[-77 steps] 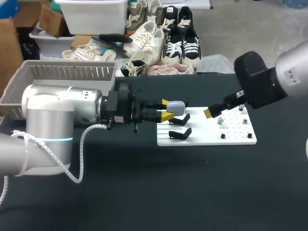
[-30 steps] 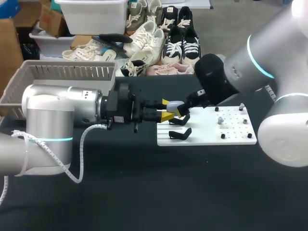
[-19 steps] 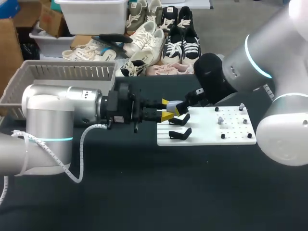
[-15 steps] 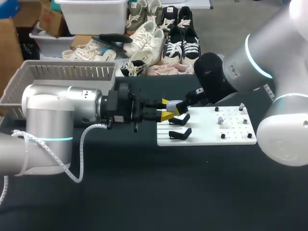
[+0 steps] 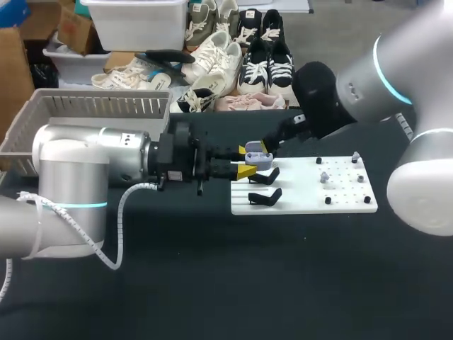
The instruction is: Pick up each earbud case from the left stands, insert the matching earbuds, close the lid, and place the case in the box.
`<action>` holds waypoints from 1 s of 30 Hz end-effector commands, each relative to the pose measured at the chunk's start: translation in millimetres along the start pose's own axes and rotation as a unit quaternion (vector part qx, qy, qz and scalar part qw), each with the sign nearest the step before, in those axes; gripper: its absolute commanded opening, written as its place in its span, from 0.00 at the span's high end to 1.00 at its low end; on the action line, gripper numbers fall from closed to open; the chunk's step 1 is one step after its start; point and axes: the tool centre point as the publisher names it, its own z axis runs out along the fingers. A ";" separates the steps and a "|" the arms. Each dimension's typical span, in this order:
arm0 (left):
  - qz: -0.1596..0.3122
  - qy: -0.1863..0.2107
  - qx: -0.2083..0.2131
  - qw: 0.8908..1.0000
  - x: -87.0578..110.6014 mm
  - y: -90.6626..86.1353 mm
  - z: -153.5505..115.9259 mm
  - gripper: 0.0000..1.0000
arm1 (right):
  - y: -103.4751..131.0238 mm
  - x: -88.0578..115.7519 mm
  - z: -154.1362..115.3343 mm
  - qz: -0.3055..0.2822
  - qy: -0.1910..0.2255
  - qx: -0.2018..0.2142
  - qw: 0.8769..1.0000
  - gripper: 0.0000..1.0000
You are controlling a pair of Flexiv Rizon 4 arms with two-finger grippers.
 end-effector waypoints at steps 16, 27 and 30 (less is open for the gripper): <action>0.001 0.000 -0.002 1.000 0.5 -0.6 0.9 1.00 | -110.1 21.1 -57.1 -0.069 0.130 0.313 0.938 0.00; 0.001 0.000 -0.002 1.000 0.5 -0.6 0.9 1.00 | -150.1 46.2 -27.0 -0.038 0.215 0.321 0.922 0.00; 0.001 0.000 -0.002 1.000 0.5 -0.6 0.9 1.00 | -156.8 50.5 -15.7 -0.020 0.224 0.308 0.924 0.00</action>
